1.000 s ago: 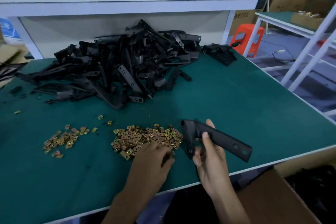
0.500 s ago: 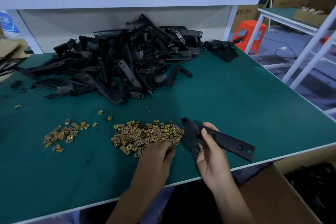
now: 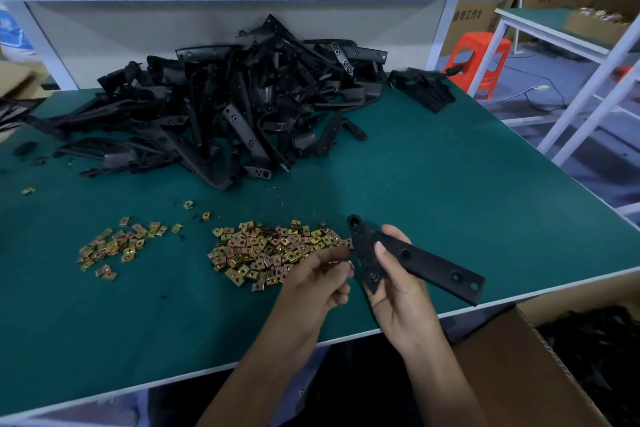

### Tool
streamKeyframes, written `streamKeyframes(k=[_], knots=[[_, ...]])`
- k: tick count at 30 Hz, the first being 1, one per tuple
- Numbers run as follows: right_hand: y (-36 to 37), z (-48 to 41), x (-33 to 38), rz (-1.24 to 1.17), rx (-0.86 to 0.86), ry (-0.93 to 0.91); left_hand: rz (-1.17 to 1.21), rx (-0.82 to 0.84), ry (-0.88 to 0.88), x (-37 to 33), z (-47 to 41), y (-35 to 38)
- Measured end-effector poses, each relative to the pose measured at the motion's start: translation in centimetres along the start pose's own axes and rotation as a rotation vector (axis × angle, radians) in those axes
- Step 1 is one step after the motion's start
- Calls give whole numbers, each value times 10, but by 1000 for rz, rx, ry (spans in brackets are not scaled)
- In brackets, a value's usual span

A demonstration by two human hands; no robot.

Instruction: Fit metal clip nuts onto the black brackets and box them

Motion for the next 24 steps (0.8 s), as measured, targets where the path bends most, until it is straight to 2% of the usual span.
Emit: streamKeyframes(k=[14, 21, 24], knots=[[2, -1, -4, 117, 100, -1, 171, 32, -63, 2, -4, -8], [4, 0, -4, 192, 117, 10, 196, 14, -74, 0, -6, -12], [4, 1, -4, 226, 111, -4, 132, 29, -50, -4, -7, -17]])
Point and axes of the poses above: each hand's wrist, its own z-axis away from the middle knuckle, its own y-axis out of the palm, x = y × z, the point moved 5 cm from there along -z, towards the middle knuckle, and after that the axes turned 6 degrees about y, right-handed, at the moved point
